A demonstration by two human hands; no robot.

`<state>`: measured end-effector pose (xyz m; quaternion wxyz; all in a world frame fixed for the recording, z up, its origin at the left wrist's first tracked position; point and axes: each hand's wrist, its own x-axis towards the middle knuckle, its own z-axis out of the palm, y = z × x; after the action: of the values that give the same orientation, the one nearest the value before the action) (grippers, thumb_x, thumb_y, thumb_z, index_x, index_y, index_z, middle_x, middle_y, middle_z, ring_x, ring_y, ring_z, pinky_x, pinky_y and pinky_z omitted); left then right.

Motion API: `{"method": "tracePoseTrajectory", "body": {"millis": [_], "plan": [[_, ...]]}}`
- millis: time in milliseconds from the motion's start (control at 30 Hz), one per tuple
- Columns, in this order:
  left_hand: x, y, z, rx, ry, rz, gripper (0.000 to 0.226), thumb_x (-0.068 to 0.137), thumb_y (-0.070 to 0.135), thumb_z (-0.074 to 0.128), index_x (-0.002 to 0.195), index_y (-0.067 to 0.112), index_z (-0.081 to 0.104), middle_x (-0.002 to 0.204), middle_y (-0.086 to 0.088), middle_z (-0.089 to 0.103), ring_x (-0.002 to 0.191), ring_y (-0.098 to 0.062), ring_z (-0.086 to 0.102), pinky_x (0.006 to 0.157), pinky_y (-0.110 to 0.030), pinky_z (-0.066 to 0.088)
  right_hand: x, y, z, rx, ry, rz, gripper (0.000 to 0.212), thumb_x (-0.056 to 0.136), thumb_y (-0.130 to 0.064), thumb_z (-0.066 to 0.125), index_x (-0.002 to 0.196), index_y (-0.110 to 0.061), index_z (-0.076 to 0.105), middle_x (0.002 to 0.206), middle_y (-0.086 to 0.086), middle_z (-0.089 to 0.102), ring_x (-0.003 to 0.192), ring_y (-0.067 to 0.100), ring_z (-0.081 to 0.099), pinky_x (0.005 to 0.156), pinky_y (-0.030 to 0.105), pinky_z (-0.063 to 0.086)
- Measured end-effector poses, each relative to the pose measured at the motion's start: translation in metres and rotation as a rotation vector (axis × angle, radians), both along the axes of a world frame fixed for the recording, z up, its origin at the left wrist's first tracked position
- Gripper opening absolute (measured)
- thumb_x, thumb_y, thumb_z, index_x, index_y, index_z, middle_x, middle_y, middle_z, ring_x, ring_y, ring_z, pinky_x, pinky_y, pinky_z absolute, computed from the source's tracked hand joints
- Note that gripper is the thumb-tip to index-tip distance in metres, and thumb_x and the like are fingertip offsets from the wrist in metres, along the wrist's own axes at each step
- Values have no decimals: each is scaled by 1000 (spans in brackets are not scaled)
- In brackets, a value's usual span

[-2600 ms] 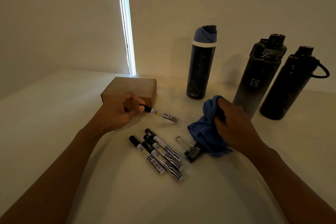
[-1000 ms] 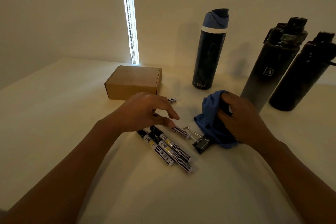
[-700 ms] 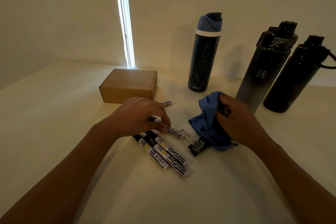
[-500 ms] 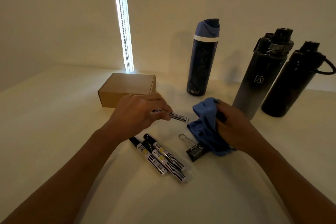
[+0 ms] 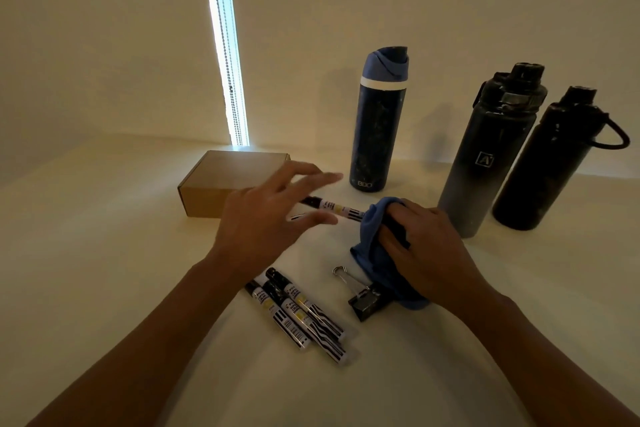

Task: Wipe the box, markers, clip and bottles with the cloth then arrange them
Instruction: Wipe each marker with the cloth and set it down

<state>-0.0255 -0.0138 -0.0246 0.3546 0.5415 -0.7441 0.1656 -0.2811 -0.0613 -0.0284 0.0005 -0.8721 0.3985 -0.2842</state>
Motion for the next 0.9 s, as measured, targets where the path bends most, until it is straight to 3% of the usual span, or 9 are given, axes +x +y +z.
{"method": "tracePoseTrajectory", "body": {"millis": [67,133,167,267,333,433,600,733,900], "plan": [[6,4,5,-16,128,19,61,88,67,69,139,36,58,137,9,57,85,-4,65,72,-28,61,-4,-2,2,-27,-44,-38,11,98,-32,53,99,-22,59,88,-11,56,83,9,51,80,33,44],[9,10,9,-69,292,93,55,81,62,79,121,27,66,119,12,64,76,5,59,70,-7,48,-6,-4,3,63,-188,-92,11,99,-28,54,100,-19,60,80,-13,52,73,6,48,72,20,42],[10,10,9,-70,380,135,49,78,62,79,110,26,66,108,15,65,72,7,57,66,-5,43,-5,-5,3,172,-296,-121,12,100,-24,55,106,-16,61,77,-12,50,68,6,48,68,14,42],[7,8,4,123,536,111,47,77,77,70,98,35,62,89,16,66,65,2,62,63,-12,48,-5,-7,9,331,-494,-134,20,100,-17,55,115,-4,60,79,-4,55,65,7,51,61,9,42],[3,4,-1,244,421,90,50,77,84,64,102,40,63,87,21,67,72,1,65,66,-23,56,-3,-6,19,279,-571,-119,14,99,-20,57,108,-9,61,86,3,63,69,6,55,63,12,44],[-12,2,-4,351,323,11,56,74,82,68,114,43,65,97,27,68,87,6,65,72,-18,55,6,-8,44,210,-671,-89,13,98,-23,58,103,-12,61,84,3,65,72,12,63,71,33,56],[-39,5,-9,559,550,-252,80,71,79,74,141,44,54,129,27,64,111,8,64,88,-23,59,29,-6,81,156,-706,54,12,98,-30,59,97,-21,67,74,-15,64,66,2,61,64,15,51],[-59,4,-11,565,693,-305,45,89,49,79,130,36,66,117,21,74,104,4,70,88,-22,60,39,-6,68,210,-709,69,10,98,-30,59,102,-23,65,81,-10,68,72,8,68,68,30,59],[-44,-7,-15,369,691,-139,14,88,26,81,100,19,77,87,8,78,81,-4,74,76,-30,64,23,-4,48,199,-632,6,15,98,-32,56,91,-23,65,69,-15,61,63,3,57,59,11,44]]}}
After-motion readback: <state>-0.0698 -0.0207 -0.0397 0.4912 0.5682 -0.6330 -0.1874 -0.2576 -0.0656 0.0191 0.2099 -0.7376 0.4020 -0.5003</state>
